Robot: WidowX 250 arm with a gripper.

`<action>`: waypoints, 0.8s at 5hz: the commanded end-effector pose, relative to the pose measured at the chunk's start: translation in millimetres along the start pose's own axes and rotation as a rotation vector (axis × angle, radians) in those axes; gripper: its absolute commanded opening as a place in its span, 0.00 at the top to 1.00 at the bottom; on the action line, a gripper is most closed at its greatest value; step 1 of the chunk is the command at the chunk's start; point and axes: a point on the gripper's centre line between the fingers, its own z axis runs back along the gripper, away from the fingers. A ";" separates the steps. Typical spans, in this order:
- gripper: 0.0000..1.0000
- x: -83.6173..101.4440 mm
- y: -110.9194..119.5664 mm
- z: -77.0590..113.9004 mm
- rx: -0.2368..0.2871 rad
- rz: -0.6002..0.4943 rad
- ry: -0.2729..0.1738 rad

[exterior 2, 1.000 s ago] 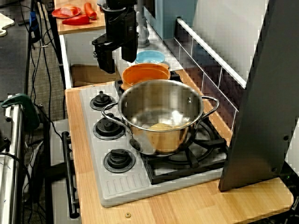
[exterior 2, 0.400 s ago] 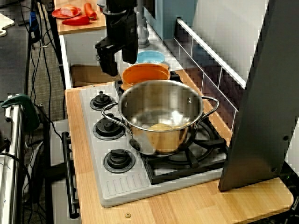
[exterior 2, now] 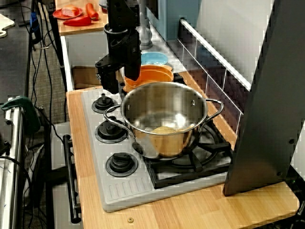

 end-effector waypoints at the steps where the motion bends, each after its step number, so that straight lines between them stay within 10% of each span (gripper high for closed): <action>1: 0.00 6.6 8.2 6.9 0.008 0.013 -0.018; 4: 0.00 5.0 7.2 1.7 0.009 0.017 -0.009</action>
